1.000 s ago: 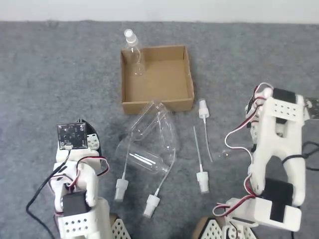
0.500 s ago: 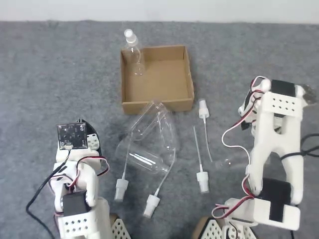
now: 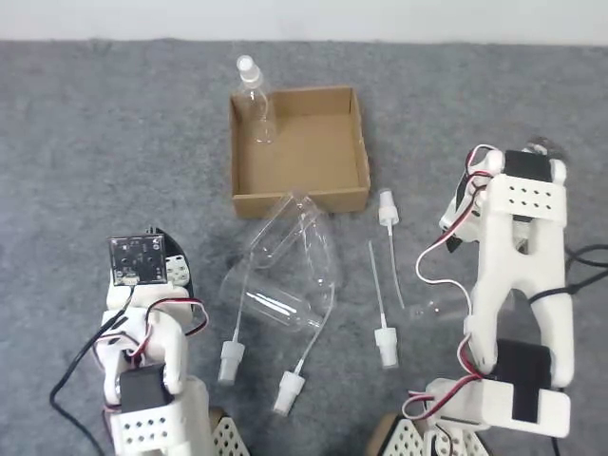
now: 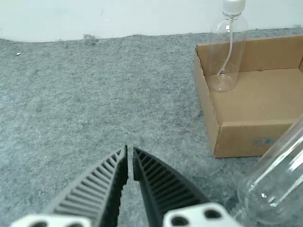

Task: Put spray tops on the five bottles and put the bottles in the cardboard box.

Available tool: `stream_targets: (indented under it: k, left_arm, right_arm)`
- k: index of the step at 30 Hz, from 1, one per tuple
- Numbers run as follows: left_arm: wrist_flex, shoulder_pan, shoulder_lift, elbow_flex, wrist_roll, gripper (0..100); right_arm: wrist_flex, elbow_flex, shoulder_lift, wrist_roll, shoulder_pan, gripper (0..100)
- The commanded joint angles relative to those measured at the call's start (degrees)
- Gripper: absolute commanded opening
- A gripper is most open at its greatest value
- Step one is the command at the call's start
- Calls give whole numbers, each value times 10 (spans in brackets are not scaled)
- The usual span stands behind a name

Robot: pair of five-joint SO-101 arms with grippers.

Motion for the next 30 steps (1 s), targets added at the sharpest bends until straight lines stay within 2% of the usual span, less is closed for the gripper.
stream_targets:
  k: [1,30]
  left_arm:
    - [-2,-4,-12,0,-5,12]
    - [-2,-4,-12,0,-5,12]
  right_arm:
    - [4,-34,-37,28,-15,210]
    - [104,-33,-38,153,-67,209]
